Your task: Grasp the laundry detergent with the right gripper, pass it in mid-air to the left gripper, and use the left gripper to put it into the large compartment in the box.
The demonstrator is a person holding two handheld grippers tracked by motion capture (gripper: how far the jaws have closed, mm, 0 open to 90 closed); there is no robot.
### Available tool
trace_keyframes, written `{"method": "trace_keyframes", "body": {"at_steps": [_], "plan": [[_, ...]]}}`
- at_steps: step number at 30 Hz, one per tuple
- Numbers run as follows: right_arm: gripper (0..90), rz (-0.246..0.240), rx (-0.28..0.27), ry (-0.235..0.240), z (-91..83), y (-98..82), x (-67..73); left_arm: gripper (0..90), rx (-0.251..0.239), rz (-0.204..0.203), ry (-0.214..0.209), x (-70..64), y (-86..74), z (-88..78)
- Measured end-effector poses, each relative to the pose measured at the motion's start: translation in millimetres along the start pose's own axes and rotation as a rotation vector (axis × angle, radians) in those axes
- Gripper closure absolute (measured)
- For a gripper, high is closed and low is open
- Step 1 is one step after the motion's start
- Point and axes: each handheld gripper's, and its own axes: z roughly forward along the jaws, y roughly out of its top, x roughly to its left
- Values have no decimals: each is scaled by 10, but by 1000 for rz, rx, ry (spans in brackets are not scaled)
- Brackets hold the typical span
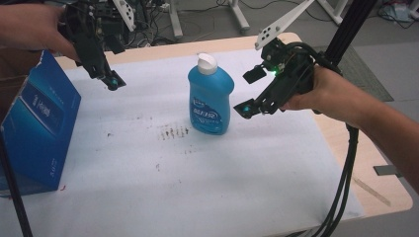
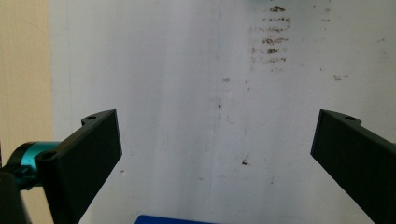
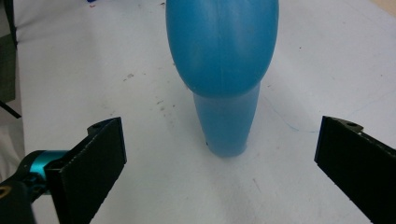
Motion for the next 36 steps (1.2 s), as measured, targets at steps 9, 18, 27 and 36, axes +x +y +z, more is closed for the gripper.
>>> {"method": "trace_keyframes", "body": {"at_steps": [9, 18, 27, 36], "plan": [[11, 7, -31, 5, 110, -70, -48, 17, -2, -4, -1, 13, -13, 9], [11, 13, -47, 3, 224, -109, -75, 17, 1, -10, -4, 29, -26, 24], [11, 21, -86, 9, 349, -130, -77, 18, 5, -11, -7, 42, -30, 41], [11, 19, -135, 25, 494, -125, -106, 18, 7, -14, -10, 46, -48, 50]]}}
